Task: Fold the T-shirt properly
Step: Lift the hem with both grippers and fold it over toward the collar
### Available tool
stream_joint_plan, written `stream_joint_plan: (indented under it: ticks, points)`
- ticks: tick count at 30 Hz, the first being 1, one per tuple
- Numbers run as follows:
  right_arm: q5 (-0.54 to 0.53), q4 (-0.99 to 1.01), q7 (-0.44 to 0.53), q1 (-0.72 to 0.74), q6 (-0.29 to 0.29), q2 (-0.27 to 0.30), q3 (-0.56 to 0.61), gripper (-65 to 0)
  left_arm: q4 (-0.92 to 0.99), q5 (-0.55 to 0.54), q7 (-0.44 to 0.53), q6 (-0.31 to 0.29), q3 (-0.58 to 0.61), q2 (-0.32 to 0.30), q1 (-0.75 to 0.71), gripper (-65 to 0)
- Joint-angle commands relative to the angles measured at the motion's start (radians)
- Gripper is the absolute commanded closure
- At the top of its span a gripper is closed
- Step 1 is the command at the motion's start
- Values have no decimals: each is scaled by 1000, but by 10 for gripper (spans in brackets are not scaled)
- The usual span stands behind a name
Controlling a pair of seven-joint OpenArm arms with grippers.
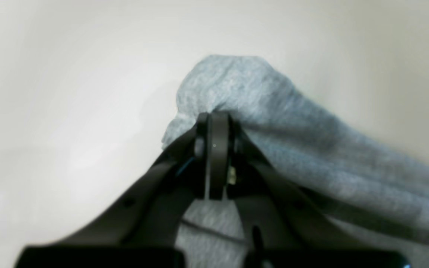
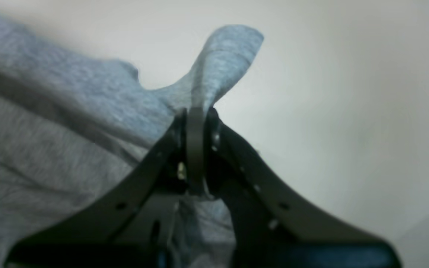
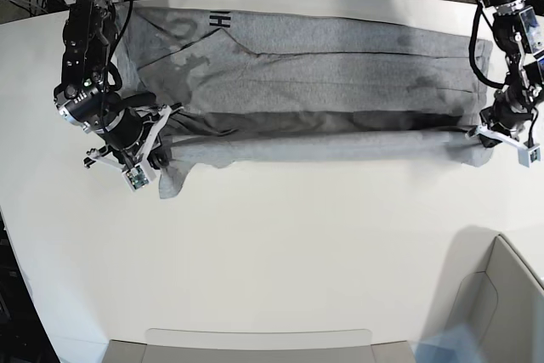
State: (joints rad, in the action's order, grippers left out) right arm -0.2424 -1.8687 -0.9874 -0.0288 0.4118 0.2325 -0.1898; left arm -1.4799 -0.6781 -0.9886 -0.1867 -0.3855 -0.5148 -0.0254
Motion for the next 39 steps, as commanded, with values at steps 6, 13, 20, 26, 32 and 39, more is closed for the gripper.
stream_joint_plan:
  ticks: [6,13,20,26,32,39]
  points:
    - [-5,-110,3,-69,-1,3,-6,0,-90,-1,-17,-1,-10,-21,-35,0]
    - [-5,-161,2,-145,-1,5,-6,0,-113,-1,-23,-1,-11,-23,-113,0]
    - [-7,-190,2,-202,0,8,-23,0,-113,-1,-23,-1,-40,-23,-170,0]
    - [-173,-190,2,-245,0,15,-127,0,-175,-2,-23,-1,-86,-21,-215,0]
    - [-260,-190,2,-300,0,72,-149,0,-186,-2,-95,-1,-85,-18,-225,0]
    - [-260,-190,8,-374,0,74,-149,0,-186,4,-109,-3,-88,6,-270,0]
